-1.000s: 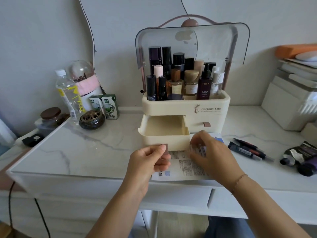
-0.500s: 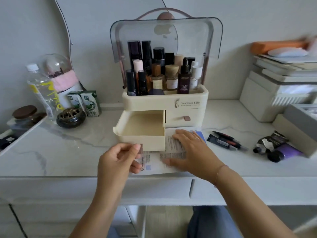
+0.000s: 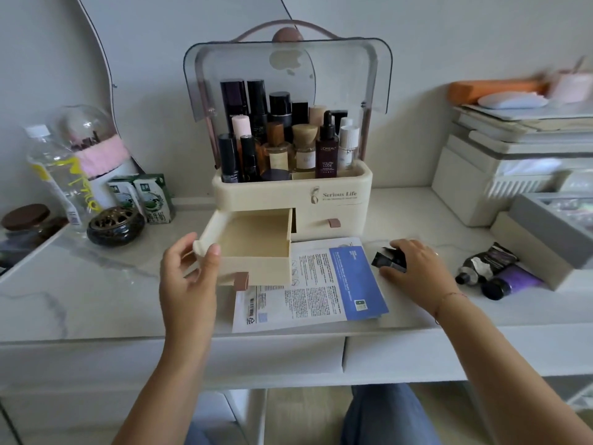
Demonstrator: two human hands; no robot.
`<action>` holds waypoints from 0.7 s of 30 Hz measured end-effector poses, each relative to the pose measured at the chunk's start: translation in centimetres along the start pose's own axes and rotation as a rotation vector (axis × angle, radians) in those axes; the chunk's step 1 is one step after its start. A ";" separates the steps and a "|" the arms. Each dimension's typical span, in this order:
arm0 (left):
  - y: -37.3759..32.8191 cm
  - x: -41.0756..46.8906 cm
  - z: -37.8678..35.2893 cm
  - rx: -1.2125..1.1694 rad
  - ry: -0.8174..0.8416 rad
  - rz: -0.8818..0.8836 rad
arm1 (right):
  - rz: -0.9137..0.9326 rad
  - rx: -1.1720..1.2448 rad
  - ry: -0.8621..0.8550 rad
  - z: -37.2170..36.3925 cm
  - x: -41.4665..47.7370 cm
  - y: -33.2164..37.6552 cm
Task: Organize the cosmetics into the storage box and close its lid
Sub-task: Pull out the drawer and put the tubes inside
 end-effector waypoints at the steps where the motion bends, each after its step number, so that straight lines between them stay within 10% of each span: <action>1: -0.1 0.0 -0.4 -0.025 0.038 -0.004 | -0.003 -0.023 -0.011 0.0 0.1 0.0; 13: 0.1 -1.0 -0.6 -0.010 0.087 -0.018 | 0.019 0.005 -0.238 0.1 0.1 0.0; 18: -0.2 -1.5 -0.6 -0.003 0.102 -0.021 | 0.101 0.459 -0.290 2.5 -0.3 4.1; 21: -0.6 -1.4 -0.6 0.021 0.088 -0.030 | 0.162 0.938 -0.045 3.3 -0.2 10.1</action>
Point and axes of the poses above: each hand's wrist, its own x-axis towards the middle knuckle, its own z-axis out of the back of the hand, y = z × x, the point moved 5 cm from there along x, towards the middle knuckle, and after that the axes turned 10 degrees about x, right-handed, at the moved point
